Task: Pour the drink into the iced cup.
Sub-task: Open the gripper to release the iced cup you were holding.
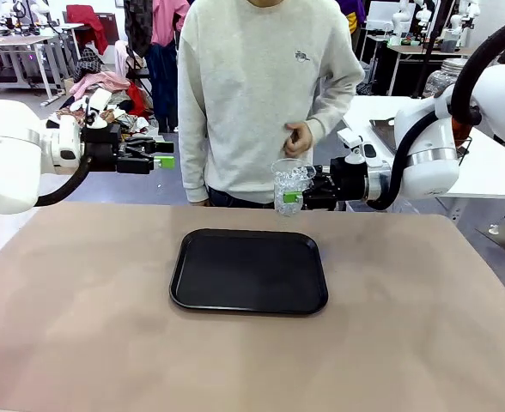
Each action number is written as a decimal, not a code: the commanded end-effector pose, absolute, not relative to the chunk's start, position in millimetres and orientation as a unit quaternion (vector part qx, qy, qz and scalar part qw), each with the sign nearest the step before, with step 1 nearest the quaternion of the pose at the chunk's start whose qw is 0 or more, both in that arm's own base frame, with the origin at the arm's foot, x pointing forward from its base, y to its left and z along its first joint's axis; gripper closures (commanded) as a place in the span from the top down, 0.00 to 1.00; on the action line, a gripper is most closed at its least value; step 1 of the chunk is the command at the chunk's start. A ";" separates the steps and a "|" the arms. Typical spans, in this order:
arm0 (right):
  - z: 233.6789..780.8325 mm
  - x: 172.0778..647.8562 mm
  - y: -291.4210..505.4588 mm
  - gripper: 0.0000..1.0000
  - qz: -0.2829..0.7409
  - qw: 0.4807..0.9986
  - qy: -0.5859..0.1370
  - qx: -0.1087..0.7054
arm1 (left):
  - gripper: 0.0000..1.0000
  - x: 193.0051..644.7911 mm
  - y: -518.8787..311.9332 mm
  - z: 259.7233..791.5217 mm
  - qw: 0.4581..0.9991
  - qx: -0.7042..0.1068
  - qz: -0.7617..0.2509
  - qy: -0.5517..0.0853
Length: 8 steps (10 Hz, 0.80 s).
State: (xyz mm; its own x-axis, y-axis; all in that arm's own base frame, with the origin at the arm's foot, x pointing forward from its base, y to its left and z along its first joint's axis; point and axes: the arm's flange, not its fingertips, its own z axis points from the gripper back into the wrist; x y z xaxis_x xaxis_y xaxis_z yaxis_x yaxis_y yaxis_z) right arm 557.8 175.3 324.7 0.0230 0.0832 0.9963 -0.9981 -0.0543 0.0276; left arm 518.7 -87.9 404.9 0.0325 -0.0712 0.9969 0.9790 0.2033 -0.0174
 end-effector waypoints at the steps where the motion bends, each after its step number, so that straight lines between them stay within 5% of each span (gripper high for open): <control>1: 325.8 557.8 175.4 0.75 0.529 0.512 -0.459 0.498 | 1.00 519.1 -88.8 406.5 0.573 -0.432 -0.454 -0.528; 8: 325.8 557.8 175.4 0.75 0.529 0.512 -0.459 0.498 | 1.00 519.1 -88.8 406.5 0.573 -0.432 -0.454 -0.528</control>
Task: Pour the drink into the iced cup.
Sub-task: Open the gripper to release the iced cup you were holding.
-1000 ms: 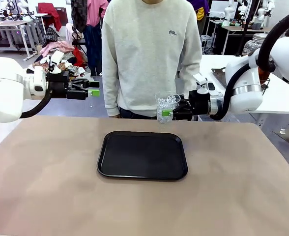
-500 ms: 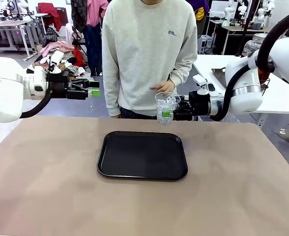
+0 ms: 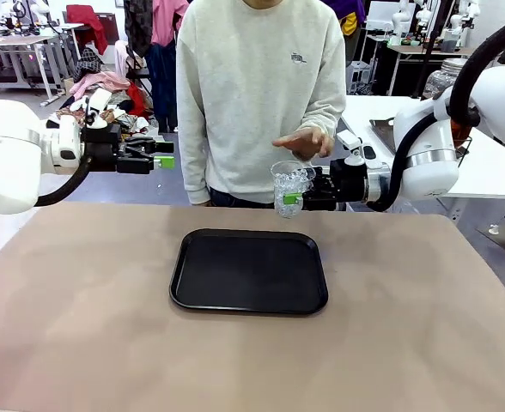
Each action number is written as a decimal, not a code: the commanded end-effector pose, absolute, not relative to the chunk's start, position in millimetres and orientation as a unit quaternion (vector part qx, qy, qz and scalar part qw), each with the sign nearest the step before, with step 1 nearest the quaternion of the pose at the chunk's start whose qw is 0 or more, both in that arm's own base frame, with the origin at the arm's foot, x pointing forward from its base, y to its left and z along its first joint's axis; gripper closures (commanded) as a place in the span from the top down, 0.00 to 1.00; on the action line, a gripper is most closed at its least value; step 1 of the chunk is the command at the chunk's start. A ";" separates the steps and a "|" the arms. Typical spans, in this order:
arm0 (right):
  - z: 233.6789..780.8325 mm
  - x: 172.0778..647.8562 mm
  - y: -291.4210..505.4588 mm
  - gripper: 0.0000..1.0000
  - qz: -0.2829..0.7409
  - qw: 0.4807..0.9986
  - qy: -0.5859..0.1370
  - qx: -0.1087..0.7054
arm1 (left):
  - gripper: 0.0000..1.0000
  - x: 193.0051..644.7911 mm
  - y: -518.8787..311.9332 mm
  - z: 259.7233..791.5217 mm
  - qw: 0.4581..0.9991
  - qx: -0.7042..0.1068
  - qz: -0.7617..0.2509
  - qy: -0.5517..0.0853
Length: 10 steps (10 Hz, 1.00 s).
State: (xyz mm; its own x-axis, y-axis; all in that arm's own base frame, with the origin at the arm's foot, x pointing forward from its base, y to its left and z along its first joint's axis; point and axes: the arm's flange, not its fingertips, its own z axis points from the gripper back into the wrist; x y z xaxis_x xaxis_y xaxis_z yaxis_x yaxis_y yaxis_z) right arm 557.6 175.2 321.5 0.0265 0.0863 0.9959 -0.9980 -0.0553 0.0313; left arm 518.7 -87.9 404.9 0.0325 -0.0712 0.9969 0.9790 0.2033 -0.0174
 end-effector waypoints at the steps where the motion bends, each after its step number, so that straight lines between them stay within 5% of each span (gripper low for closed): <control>1: 325.8 557.8 175.4 0.75 0.529 0.512 -0.459 0.498 | 1.00 519.1 -88.8 406.5 0.573 -0.432 -0.454 -0.528; 10: 325.8 557.8 175.4 0.75 0.529 0.512 -0.459 0.498 | 1.00 519.1 -88.8 406.5 0.573 -0.432 -0.454 -0.528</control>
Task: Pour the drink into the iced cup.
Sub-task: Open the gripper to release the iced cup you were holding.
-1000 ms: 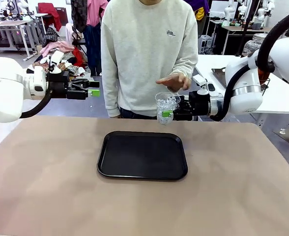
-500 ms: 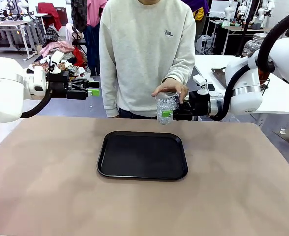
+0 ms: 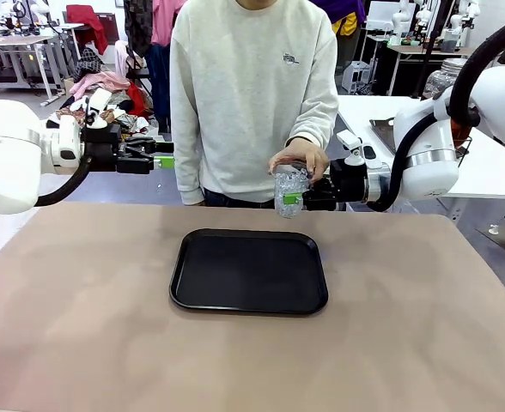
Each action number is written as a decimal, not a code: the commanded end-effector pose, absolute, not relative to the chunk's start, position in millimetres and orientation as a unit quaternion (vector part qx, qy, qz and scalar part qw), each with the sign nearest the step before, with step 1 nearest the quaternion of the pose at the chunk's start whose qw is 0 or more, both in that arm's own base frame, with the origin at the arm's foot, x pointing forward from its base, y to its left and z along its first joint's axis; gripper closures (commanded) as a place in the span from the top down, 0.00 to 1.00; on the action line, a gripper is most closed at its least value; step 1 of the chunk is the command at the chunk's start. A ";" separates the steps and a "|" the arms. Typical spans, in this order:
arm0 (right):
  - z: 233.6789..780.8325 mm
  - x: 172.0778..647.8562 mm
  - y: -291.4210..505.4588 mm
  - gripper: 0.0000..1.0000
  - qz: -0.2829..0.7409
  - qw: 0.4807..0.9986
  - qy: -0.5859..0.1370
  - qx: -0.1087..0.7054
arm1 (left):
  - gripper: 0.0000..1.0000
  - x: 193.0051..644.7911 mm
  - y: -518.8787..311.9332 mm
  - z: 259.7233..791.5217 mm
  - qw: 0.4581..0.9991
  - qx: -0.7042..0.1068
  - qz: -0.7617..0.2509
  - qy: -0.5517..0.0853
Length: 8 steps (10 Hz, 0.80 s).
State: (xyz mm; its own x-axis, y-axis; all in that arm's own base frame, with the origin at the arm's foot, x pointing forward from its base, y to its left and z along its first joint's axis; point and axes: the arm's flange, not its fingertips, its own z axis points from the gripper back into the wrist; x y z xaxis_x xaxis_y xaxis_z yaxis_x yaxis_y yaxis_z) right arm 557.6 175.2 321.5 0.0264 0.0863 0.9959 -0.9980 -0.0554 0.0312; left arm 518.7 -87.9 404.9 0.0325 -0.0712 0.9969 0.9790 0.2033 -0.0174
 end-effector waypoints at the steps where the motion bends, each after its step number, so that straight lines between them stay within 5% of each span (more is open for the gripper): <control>1: 325.8 557.8 175.4 0.75 0.529 0.512 -0.459 0.498 | 1.00 519.1 -88.8 406.5 0.573 -0.432 -0.454 -0.528; 8: 325.8 557.8 175.4 0.75 0.529 0.512 -0.459 0.498 | 1.00 519.1 -88.8 406.5 0.573 -0.432 -0.454 -0.528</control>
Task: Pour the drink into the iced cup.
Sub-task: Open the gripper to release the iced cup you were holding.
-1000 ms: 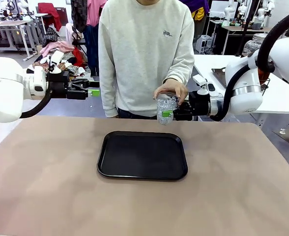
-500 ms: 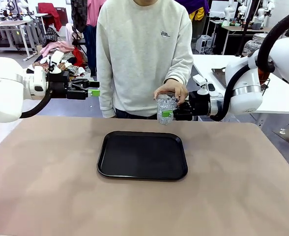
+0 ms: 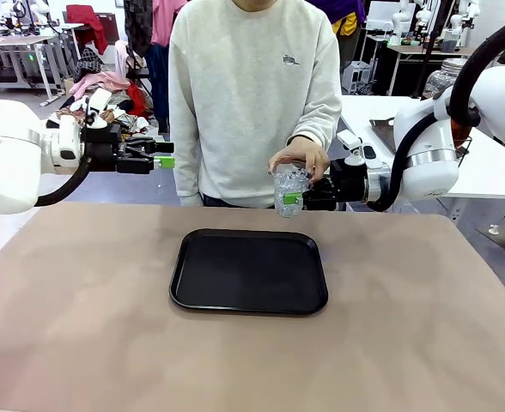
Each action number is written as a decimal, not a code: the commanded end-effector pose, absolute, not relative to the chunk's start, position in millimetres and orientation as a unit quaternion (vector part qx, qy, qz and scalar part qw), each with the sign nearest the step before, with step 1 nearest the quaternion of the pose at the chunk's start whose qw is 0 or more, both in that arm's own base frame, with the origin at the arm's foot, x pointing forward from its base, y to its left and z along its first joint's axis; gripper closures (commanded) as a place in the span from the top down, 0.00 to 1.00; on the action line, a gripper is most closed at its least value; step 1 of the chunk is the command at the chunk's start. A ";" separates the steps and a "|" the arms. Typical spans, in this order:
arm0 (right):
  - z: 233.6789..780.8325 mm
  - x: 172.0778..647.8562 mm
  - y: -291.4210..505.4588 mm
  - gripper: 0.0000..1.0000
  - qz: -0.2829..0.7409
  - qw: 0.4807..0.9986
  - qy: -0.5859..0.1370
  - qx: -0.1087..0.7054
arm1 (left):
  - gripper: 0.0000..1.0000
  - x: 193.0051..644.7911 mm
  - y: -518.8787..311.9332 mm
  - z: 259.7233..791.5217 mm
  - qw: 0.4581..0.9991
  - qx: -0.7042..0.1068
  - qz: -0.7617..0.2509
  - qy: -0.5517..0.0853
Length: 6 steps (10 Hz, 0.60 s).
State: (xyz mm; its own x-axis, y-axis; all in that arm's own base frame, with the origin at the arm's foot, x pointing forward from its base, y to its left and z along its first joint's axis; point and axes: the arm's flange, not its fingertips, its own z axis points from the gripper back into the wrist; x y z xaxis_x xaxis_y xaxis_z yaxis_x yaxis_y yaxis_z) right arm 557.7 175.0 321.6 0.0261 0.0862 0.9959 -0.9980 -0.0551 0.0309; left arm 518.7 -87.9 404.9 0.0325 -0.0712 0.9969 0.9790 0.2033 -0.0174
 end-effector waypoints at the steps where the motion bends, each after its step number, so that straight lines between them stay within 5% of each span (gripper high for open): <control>1: 325.8 557.8 175.4 0.75 0.529 0.512 -0.459 0.498 | 1.00 519.1 -88.8 406.5 0.573 -0.432 -0.454 -0.528; 6: 321.7 557.7 175.1 0.75 0.528 0.514 -0.457 0.499 | 1.00 519.1 -88.8 406.5 0.573 -0.432 -0.454 -0.528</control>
State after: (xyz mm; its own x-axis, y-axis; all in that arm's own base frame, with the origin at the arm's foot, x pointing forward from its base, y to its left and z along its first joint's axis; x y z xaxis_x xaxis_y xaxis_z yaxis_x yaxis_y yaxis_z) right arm 557.7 175.0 321.6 0.0263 0.0859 0.9960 -0.9980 -0.0554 0.0312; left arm 518.7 -87.9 404.9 0.0325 -0.0712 0.9969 0.9790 0.2033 -0.0174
